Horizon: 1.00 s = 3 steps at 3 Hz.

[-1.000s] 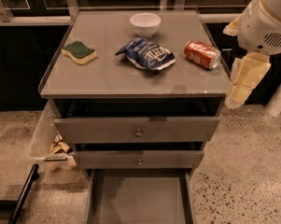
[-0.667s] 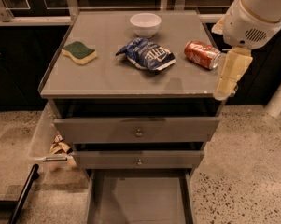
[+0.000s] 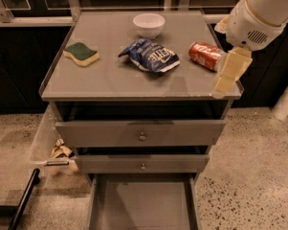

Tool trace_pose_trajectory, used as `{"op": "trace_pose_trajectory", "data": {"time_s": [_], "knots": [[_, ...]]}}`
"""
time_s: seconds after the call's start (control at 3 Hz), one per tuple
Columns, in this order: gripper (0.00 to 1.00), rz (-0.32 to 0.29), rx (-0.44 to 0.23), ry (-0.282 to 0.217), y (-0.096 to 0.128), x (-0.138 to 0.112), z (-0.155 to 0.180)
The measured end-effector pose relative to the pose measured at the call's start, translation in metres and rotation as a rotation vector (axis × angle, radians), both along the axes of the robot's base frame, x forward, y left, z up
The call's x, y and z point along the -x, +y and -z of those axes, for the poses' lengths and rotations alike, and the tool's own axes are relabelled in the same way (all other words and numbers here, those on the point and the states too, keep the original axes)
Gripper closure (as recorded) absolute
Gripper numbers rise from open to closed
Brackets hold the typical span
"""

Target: Place blue chip bag into bottom drawer

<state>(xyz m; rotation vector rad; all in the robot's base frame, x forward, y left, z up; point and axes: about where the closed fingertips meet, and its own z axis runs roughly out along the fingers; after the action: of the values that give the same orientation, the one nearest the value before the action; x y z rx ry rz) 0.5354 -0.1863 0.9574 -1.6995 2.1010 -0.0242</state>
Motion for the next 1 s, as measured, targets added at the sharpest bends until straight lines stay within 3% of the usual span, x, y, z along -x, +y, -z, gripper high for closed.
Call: {"op": "trace_pose_trajectory", "data": {"time_s": [0.33, 1.0], "knots": [[0.0, 0.038, -0.107, -0.055, 0.011, -0.04, 0.004], [0.0, 0.071, -0.305, -0.112, 0.031, -0.102, 0.023]]}}
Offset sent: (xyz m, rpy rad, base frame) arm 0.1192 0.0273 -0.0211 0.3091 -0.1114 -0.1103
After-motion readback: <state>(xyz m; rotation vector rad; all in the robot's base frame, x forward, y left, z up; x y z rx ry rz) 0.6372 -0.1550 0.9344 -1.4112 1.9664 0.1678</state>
